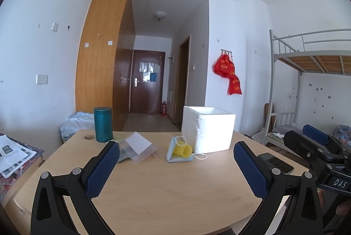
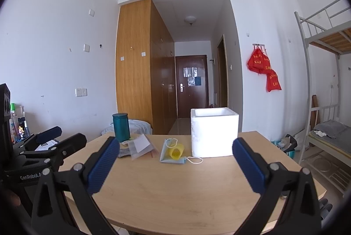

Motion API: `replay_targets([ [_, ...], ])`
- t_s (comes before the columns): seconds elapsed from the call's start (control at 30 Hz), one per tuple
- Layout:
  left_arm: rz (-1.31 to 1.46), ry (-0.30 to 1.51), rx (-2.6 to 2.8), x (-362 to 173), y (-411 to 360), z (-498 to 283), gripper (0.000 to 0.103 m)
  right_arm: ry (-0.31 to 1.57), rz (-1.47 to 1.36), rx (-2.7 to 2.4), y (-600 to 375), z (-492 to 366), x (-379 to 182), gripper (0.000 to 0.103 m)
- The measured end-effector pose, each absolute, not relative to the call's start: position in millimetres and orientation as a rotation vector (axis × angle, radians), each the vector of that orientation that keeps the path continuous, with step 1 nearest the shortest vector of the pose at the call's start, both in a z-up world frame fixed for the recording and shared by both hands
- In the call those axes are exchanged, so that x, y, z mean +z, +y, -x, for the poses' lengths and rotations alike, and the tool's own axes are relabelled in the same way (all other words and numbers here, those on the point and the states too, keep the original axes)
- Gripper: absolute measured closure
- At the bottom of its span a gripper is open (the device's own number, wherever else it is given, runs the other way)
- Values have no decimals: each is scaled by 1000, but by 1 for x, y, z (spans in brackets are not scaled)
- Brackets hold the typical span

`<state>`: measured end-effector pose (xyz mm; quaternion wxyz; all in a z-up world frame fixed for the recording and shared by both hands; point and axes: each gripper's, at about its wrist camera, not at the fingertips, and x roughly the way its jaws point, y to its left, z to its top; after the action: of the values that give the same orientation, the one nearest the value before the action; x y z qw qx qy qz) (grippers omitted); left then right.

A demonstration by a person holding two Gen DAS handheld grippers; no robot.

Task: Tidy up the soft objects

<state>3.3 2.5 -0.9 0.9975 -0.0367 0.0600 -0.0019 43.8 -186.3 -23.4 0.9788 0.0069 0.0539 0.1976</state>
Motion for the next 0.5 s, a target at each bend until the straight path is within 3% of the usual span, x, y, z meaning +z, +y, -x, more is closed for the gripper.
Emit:
replay_targets([
  [0.5,49,112,3,-6,-2,-3,0,114,-16,395,-190,-44,-21,0],
])
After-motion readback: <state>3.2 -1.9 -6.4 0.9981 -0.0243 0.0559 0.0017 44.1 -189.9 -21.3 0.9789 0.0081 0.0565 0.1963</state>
